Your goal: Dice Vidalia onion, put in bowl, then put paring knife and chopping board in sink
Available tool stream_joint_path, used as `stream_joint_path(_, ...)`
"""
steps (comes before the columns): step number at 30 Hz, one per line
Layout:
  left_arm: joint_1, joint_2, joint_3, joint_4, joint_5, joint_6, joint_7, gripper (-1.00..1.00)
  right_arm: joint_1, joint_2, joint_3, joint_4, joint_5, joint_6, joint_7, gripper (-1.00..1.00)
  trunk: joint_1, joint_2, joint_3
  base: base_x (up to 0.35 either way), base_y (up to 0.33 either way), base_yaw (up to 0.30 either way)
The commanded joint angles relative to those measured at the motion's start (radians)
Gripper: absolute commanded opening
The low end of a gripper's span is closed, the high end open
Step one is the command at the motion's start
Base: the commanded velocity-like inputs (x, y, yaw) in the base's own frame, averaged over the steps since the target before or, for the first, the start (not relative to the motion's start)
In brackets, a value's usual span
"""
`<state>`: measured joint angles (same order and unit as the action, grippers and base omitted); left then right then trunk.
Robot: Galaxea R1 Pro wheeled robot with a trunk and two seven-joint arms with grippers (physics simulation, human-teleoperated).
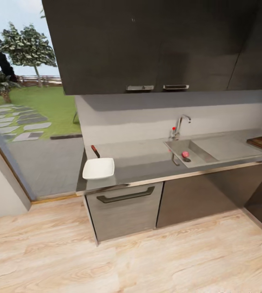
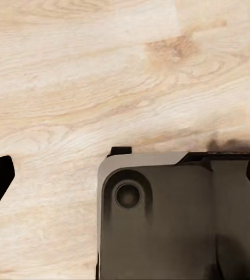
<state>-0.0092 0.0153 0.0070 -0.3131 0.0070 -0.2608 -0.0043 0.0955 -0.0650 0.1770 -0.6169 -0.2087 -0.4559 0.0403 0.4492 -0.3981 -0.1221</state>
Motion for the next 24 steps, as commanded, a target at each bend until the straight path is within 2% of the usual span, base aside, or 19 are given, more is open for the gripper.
stream_joint_path(1,0.000,0.000,0.001,0.000,0.001,-0.003,-0.001,1.00,0.000,-0.001,0.004,0.002,-0.011,-0.003,0.004,1.00,0.001,-0.002,-0.001,0.118,-0.303,-0.226)
stream_joint_path(18,0.000,0.002,0.001,0.001,0.001,-0.003,-0.001,1.00,0.000,-0.001,0.004,0.008,-0.011,-0.003,0.004,1.00,0.001,-0.002,0.016,0.137,-0.292,-0.226)
stream_joint_path(24,0.000,0.002,0.001,0.002,0.001,-0.003,-0.001,1.00,0.000,0.000,0.004,0.008,-0.011,-0.003,0.003,1.00,0.001,-0.002,0.019,0.166,-0.274,-0.092)
